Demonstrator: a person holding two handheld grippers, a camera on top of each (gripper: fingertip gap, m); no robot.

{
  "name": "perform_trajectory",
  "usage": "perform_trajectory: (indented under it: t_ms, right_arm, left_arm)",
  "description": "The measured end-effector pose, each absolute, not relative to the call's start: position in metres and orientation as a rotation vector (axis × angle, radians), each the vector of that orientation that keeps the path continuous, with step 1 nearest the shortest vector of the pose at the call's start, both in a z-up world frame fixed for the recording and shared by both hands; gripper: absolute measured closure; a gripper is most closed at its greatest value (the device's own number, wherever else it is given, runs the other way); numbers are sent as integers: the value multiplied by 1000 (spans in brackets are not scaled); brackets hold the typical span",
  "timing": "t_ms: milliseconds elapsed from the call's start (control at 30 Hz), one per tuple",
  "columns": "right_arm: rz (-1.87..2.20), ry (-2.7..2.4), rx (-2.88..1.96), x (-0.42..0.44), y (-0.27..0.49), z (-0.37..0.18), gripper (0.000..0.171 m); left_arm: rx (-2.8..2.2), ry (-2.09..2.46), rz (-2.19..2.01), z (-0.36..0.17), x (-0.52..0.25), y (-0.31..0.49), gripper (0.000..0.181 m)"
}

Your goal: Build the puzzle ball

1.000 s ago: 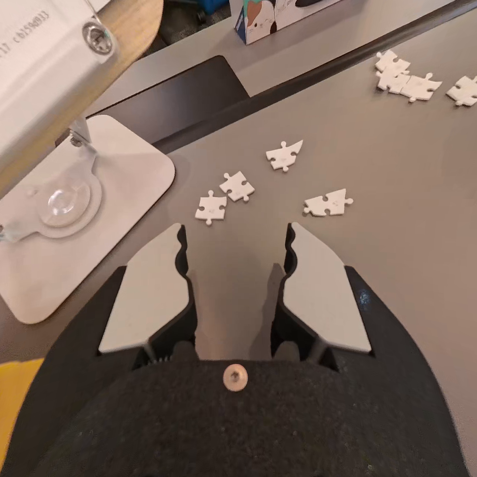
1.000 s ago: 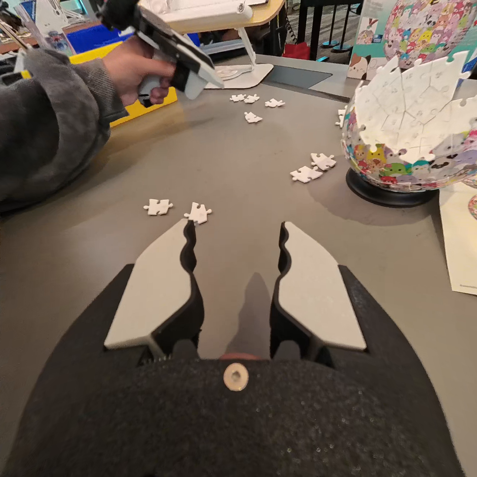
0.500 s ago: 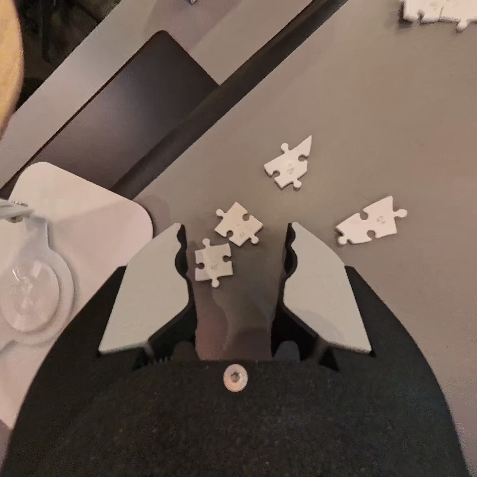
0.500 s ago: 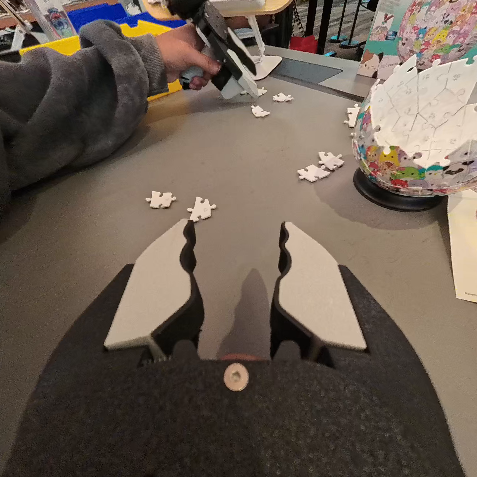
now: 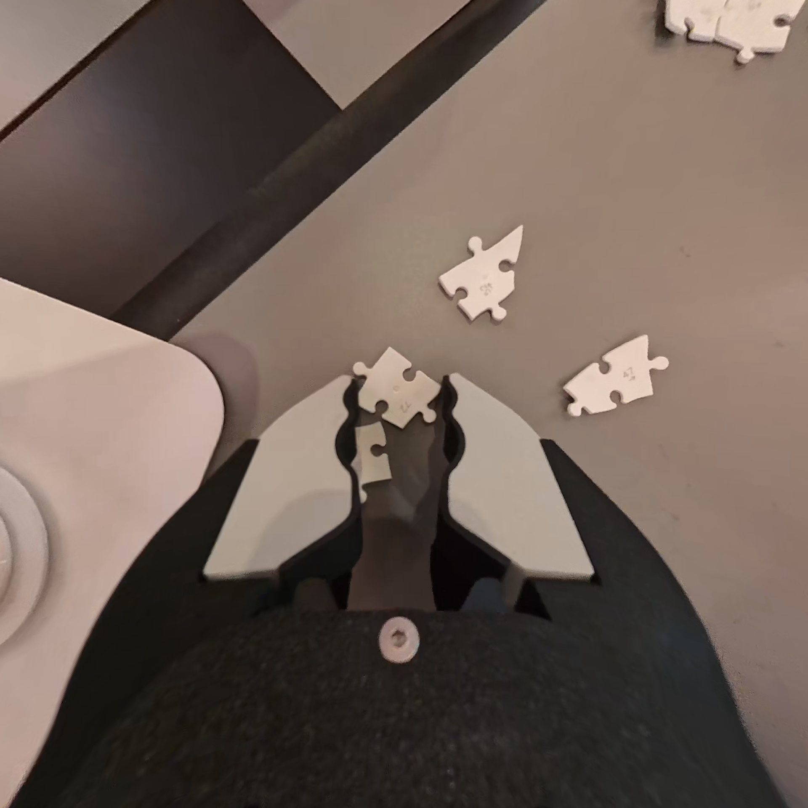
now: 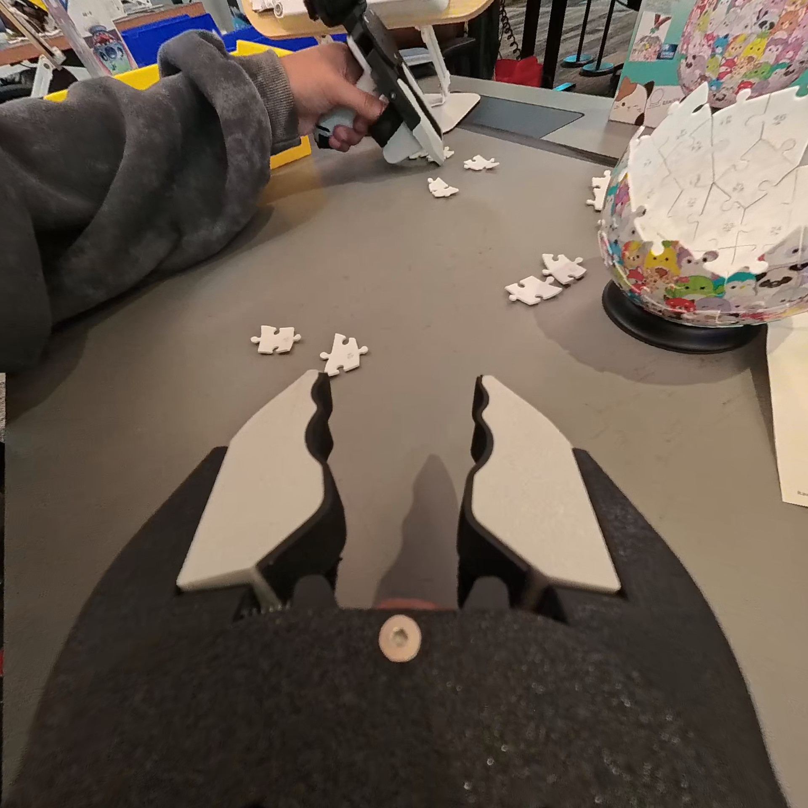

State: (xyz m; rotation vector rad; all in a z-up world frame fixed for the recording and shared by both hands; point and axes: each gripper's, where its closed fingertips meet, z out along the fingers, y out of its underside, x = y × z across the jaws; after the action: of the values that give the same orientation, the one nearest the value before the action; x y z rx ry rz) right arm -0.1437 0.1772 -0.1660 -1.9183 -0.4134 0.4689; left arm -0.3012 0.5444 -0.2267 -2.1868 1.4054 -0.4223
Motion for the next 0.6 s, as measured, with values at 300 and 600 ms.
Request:
perform_trajectory:
  t_ms: [300,600]
  right_arm:
    - [460,-431,-1931,-146,175,-168,110]
    - [457,-461,-1944,-152,171,-170,110]
  left_arm:
    - [-2235,1352,-370,-224,-324,491,147]
    - [-2058,1456,-433,-203,-294,463,120]
